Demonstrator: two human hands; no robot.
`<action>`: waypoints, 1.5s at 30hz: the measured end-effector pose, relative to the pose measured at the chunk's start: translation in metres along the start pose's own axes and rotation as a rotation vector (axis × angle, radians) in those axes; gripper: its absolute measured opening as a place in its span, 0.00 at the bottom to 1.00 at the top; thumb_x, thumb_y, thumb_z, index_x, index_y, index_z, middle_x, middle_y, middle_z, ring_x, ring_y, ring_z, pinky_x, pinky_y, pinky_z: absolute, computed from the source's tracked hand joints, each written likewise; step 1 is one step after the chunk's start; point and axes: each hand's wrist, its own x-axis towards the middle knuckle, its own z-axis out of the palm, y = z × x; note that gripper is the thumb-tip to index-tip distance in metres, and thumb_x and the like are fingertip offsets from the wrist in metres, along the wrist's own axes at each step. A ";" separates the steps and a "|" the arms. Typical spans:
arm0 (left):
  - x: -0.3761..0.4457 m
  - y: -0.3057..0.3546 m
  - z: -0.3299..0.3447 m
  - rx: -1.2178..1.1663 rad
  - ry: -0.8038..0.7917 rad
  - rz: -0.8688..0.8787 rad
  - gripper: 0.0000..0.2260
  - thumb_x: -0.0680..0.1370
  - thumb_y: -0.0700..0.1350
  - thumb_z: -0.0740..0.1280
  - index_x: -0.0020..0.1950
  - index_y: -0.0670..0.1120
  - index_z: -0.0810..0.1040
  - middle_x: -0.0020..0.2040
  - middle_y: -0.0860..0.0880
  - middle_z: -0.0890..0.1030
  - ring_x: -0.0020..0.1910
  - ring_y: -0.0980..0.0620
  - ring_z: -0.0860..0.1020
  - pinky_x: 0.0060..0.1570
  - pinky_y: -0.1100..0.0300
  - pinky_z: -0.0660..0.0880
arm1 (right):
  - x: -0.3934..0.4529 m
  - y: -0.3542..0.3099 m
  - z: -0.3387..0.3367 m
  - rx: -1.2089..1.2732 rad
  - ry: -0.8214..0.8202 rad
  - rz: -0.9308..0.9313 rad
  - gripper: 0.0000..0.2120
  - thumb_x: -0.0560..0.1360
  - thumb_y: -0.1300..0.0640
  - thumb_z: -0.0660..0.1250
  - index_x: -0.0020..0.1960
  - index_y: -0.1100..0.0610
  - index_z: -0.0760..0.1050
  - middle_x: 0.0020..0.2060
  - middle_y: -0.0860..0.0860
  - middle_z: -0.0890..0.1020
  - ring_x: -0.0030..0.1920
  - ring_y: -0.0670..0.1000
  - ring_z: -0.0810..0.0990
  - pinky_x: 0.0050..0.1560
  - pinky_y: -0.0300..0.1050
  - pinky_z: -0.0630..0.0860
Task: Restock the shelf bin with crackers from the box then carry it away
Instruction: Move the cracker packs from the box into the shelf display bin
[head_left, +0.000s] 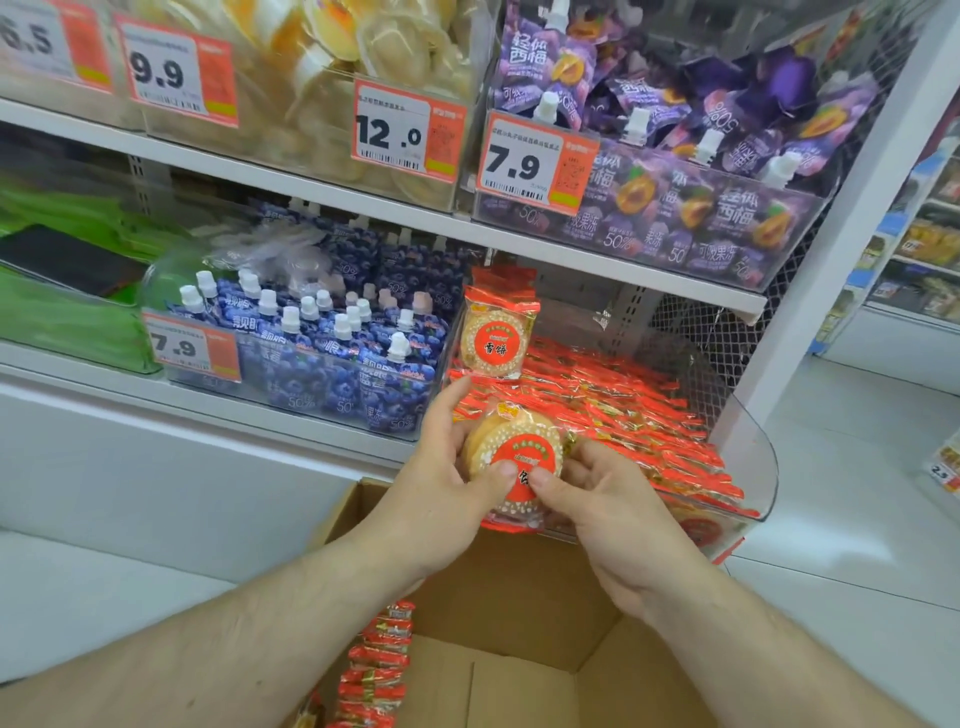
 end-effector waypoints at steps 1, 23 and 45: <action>0.002 0.002 -0.001 0.017 0.011 -0.006 0.33 0.78 0.37 0.67 0.75 0.57 0.55 0.64 0.52 0.76 0.58 0.56 0.79 0.58 0.54 0.78 | 0.003 -0.005 0.001 -0.010 0.005 0.003 0.13 0.77 0.67 0.66 0.60 0.60 0.75 0.48 0.56 0.85 0.42 0.48 0.85 0.35 0.35 0.77; 0.042 -0.005 -0.016 0.357 0.343 -0.051 0.24 0.80 0.36 0.62 0.74 0.48 0.63 0.66 0.54 0.72 0.62 0.57 0.71 0.66 0.55 0.70 | 0.142 -0.016 0.031 -0.682 0.507 -0.085 0.07 0.74 0.51 0.71 0.42 0.55 0.80 0.38 0.50 0.83 0.40 0.52 0.82 0.43 0.50 0.80; -0.008 -0.038 -0.026 0.924 -0.347 -0.274 0.07 0.72 0.43 0.68 0.40 0.52 0.71 0.35 0.55 0.76 0.35 0.55 0.74 0.34 0.63 0.70 | 0.016 0.061 0.022 -0.781 0.269 -1.087 0.05 0.70 0.64 0.66 0.44 0.64 0.78 0.38 0.54 0.76 0.40 0.48 0.72 0.43 0.35 0.66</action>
